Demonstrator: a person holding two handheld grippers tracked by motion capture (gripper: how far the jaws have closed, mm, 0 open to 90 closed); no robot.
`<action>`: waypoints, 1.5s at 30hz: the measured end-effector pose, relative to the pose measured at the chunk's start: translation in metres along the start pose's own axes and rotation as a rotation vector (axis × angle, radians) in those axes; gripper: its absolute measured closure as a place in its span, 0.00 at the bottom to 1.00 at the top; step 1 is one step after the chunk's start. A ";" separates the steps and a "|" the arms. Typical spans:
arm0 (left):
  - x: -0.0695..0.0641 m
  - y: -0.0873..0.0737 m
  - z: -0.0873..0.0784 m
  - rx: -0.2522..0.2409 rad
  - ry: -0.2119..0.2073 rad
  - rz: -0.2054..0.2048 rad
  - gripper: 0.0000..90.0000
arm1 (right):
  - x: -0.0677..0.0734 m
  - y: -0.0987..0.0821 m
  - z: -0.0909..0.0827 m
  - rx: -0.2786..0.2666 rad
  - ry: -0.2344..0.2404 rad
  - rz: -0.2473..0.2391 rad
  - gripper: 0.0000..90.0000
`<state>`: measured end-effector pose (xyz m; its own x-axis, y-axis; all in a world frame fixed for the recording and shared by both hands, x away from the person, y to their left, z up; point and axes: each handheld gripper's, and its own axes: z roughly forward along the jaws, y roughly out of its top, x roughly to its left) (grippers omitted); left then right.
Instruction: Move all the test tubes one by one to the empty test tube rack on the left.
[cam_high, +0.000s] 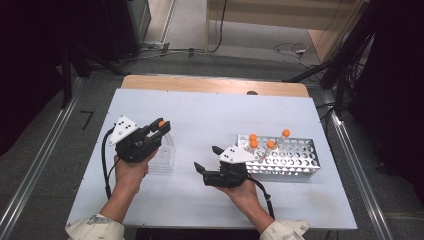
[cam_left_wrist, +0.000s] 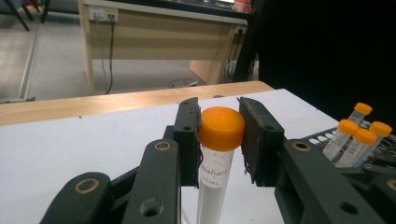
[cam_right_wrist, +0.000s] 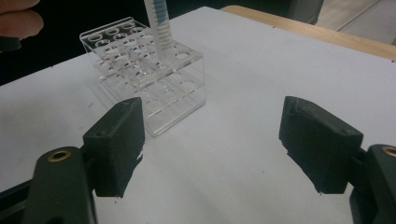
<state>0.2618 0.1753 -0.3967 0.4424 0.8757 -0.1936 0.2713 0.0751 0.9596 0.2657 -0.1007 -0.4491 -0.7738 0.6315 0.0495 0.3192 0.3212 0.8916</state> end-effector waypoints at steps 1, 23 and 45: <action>0.002 0.001 -0.001 -0.004 0.006 -0.004 0.77 | 0.000 0.000 0.000 0.000 0.000 0.000 0.23; 0.075 0.004 -0.029 -0.011 0.261 -0.025 0.77 | -0.001 -0.001 0.000 0.001 -0.006 0.001 0.23; 0.083 -0.004 -0.032 0.011 0.314 0.018 0.77 | -0.002 -0.001 -0.002 -0.002 -0.010 0.004 0.23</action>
<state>0.2704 0.2626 -0.4101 0.1616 0.9816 -0.1020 0.2760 0.0543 0.9596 0.2655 -0.1035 -0.4496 -0.7672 0.6396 0.0487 0.3210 0.3171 0.8924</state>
